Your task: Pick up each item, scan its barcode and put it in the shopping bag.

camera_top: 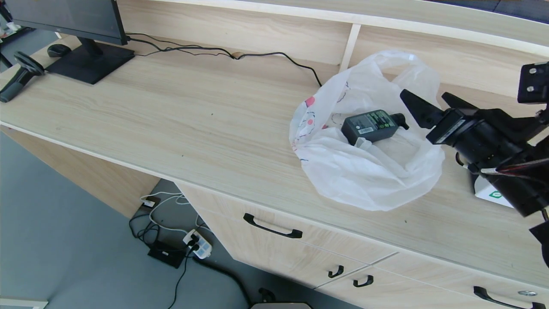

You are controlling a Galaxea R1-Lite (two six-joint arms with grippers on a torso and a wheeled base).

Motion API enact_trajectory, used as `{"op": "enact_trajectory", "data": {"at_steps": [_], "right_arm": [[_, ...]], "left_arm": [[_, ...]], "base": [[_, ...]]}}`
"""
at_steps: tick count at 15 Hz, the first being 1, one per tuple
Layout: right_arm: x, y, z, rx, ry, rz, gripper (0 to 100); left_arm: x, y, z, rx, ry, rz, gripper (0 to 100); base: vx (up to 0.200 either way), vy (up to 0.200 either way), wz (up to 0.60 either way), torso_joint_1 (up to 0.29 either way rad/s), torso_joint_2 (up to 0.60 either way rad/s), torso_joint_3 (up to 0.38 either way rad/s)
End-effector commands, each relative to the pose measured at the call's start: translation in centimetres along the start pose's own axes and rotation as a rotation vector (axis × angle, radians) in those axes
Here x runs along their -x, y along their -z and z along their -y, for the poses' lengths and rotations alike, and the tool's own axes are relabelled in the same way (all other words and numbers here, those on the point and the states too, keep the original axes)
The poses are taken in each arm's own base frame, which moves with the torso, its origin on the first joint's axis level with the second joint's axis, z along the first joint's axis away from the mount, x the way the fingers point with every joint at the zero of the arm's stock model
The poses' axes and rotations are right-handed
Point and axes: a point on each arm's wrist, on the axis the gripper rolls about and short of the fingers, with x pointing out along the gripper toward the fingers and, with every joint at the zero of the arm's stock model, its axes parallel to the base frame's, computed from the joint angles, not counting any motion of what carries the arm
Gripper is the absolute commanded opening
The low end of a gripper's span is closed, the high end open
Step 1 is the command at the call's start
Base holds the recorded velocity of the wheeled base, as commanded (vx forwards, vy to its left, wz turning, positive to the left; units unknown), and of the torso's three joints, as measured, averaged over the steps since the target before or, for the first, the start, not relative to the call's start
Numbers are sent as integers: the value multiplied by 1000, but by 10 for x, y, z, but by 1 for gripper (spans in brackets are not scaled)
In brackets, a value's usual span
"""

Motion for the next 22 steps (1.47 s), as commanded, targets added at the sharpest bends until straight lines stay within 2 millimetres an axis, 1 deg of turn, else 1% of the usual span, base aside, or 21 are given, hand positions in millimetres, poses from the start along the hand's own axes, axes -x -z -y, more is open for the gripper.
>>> {"op": "enact_trajectory", "data": {"at_steps": [1, 2, 4, 7, 12, 15, 22], "right_arm": [[50, -18, -7, 115, -65, 11, 100], [61, -20, -11, 112, -90, 8, 100], [73, -19, -14, 134, -111, -3, 100], [77, -14, -17, 130, -160, -23, 100], [78, -11, -15, 131, -148, -37, 100], [79, -10, -10, 138, -121, -42, 100], [85, -6, -10, 138, -125, -65, 100]], "left_arm": [[0, 0, 0, 0, 0, -1, 100], [0, 0, 0, 0, 0, -1, 100], [0, 0, 0, -2, 0, 0, 100], [0, 0, 0, 0, 0, 0, 100], [0, 0, 0, 0, 0, -1, 100], [0, 0, 0, 0, 0, -1, 100], [0, 0, 0, -2, 0, 0, 100]], "base": [[0, 0, 0, 0, 0, 0], [0, 0, 0, 0, 0, 0], [0, 0, 0, 0, 0, 0], [0, 0, 0, 0, 0, 0], [0, 0, 0, 0, 0, 0], [0, 0, -600, 1, 2, 5], [0, 0, -600, -64, 124, 65]]}}
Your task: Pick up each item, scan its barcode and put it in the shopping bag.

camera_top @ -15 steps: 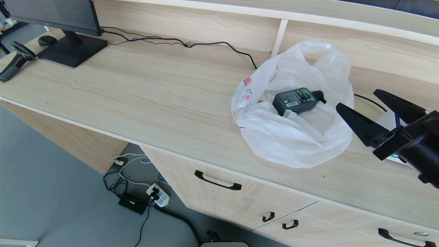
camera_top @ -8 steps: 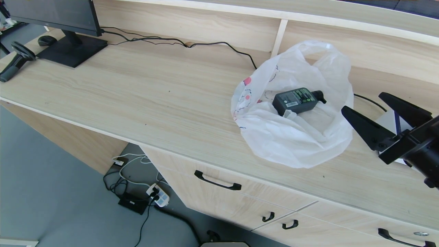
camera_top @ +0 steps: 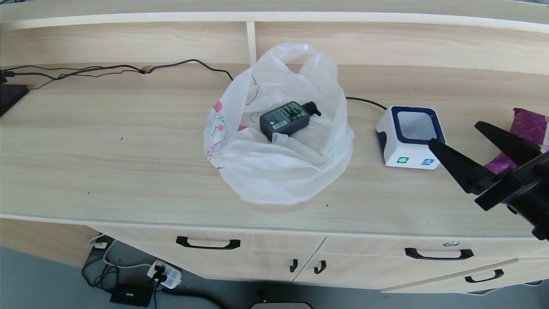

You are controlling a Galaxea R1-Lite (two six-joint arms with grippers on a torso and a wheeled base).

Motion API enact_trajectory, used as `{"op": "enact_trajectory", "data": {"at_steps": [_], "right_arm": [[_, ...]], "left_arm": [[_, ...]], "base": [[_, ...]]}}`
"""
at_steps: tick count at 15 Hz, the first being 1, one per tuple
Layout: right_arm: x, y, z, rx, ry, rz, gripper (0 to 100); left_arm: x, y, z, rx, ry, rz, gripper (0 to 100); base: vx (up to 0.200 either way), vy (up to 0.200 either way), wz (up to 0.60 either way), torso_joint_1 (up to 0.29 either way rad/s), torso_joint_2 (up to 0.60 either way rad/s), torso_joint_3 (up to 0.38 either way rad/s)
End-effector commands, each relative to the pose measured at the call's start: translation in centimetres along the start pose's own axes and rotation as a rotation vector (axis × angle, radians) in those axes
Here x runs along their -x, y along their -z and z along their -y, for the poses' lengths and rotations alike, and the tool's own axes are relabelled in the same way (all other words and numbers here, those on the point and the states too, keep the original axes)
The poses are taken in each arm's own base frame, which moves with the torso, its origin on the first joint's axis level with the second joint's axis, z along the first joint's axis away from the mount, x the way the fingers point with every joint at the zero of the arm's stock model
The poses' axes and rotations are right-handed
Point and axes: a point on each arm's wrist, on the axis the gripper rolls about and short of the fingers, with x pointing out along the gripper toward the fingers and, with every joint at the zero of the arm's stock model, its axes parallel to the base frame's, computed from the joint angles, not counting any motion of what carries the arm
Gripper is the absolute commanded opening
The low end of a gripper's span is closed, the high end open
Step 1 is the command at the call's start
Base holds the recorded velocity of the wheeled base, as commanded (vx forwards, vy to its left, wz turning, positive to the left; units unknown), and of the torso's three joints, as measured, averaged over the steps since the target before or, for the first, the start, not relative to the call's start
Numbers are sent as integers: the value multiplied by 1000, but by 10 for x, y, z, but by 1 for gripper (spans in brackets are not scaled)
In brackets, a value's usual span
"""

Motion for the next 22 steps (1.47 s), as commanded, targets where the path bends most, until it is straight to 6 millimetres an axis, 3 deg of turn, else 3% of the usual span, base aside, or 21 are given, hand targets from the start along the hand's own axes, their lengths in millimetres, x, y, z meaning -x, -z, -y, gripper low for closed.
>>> {"op": "enact_trajectory", "data": {"at_steps": [1, 8, 13, 22], "right_arm": [[4, 2, -1, 0, -1, -11, 100], [31, 10, 3, -23, 66, -53, 100], [38, 16, 2, -176, 80, -77, 100], [34, 17, 19, -137, 225, -87, 100]], "left_arm": [[0, 0, 0, -2, 0, -1, 100], [0, 0, 0, -2, 0, -1, 100], [0, 0, 0, -2, 0, -1, 100], [0, 0, 0, -2, 0, -1, 100]], "base": [[0, 0, -600, -56, 124, 56], [0, 0, 0, 0, 0, 0], [-120, -200, 0, 4, 7, 3], [0, -200, 0, -2, 1, 4]]}}
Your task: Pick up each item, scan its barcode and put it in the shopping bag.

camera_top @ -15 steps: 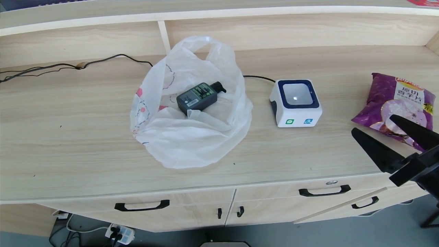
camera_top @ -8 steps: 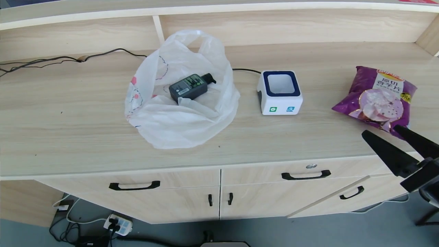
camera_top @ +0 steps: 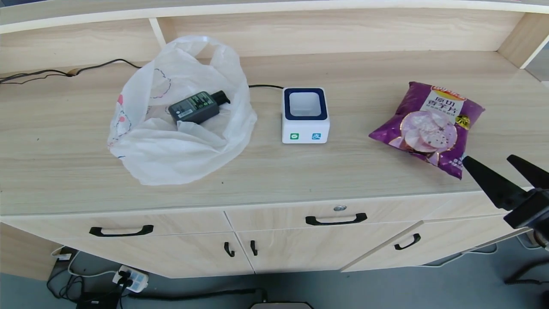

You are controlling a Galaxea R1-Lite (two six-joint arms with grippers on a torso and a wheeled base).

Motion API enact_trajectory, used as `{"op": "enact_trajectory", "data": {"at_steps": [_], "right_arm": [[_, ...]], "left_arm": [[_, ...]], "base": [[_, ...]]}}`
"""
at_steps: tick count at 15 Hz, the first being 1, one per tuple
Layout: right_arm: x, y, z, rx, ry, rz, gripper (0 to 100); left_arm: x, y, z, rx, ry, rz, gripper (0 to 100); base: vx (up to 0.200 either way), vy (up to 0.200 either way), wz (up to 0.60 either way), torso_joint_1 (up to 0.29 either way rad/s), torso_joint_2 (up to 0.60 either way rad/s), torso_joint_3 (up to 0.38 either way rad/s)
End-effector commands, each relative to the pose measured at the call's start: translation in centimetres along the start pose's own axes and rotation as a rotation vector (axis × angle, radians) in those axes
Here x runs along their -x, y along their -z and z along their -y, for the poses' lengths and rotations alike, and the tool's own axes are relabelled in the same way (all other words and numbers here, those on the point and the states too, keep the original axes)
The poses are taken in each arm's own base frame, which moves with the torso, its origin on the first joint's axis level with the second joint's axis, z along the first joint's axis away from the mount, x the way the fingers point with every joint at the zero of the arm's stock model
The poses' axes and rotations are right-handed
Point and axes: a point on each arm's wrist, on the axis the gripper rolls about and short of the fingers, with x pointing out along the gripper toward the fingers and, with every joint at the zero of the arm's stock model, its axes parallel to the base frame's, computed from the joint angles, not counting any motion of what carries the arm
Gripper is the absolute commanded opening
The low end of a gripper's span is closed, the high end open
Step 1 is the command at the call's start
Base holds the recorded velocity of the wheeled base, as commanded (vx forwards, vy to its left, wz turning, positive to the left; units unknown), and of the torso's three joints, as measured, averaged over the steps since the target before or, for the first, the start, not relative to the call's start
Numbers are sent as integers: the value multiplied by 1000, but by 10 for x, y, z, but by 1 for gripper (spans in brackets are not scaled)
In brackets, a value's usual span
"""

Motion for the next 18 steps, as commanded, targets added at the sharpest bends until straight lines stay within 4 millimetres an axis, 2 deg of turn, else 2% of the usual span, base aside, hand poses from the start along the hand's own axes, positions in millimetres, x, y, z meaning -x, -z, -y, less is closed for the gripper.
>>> {"op": "enact_trajectory", "data": {"at_steps": [1, 5, 9, 11, 14, 17, 18], "right_arm": [[-4, 2, 2, 2, 12, -11, 100], [-40, -15, 0, 0, 29, -12, 100], [-105, -50, -10, 14, 140, -138, 100], [-126, -56, -17, 19, 150, -210, 100], [-131, -57, -23, 26, 193, -305, 100], [-132, -61, -23, 25, 228, -330, 100], [-137, -63, -23, 24, 230, -334, 100]], "left_arm": [[0, 0, 0, 2, -1, -1, 100], [0, 0, 0, 2, -1, 0, 100], [0, 0, 0, 2, -1, 0, 100], [0, 0, 0, 2, -1, -1, 100], [0, 0, 0, 2, -1, -1, 100], [0, 0, 0, 2, -1, 0, 100], [0, 0, 0, 0, -1, 0, 100]], "base": [[0, -200, 0, 2, 12, 2], [0, 0, 0, 0, 0, 0], [0, 0, 0, 0, 0, 0], [0, 0, 0, 0, 0, 0], [67, 0, 0, 1, 2, -1], [200, 200, 0, -6, -1, 4], [0, 0, 0, 0, 0, 0]]}}
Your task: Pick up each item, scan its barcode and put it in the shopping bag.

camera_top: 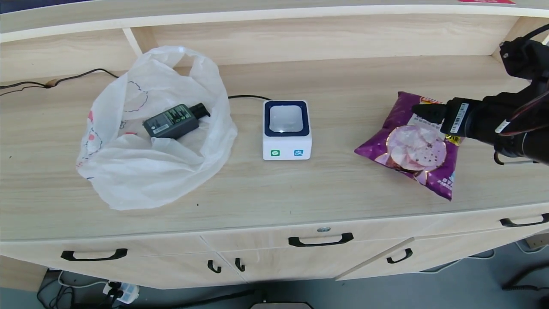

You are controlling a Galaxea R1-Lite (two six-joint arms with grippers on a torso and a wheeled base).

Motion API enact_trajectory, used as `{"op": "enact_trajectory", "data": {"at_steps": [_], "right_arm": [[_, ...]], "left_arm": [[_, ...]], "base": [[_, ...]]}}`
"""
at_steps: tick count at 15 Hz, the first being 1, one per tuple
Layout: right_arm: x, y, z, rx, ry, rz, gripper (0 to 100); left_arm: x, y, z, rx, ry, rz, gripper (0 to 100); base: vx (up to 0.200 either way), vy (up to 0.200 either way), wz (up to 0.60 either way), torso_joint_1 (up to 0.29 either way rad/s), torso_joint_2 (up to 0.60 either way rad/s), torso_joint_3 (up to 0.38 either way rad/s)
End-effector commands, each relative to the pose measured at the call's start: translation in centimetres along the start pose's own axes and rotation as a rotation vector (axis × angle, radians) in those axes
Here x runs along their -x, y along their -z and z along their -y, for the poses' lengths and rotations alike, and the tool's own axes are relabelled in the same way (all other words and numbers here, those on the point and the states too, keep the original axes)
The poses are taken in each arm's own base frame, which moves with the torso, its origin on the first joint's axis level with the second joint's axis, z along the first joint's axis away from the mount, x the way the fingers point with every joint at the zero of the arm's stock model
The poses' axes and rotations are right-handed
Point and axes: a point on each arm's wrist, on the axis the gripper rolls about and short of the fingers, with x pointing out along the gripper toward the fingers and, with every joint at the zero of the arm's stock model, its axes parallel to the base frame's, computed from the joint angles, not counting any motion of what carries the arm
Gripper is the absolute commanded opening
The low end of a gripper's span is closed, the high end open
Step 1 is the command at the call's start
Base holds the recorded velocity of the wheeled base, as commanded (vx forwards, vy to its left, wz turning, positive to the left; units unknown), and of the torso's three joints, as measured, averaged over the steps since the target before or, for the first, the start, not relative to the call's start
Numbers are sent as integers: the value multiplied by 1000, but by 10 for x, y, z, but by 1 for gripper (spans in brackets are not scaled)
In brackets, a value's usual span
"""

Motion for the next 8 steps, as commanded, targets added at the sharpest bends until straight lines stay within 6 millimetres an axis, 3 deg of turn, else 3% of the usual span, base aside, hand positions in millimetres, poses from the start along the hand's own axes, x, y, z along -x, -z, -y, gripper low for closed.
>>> {"op": "enact_trajectory", "data": {"at_steps": [1, 5, 8], "right_arm": [[-8, -8, -4, -3, 3, -7, 100], [-10, -21, -4, -34, 88, -100, 100], [6, -35, 1, -19, 194, -164, 100]], "left_arm": [[0, 0, 0, 0, 1, 0, 100], [0, 0, 0, 0, 1, 0, 100], [0, 0, 0, 1, 1, 0, 100]], "base": [[0, 0, 0, 0, 0, 0], [0, 0, 0, 0, 0, 0], [0, 0, 0, 0, 0, 0]]}}
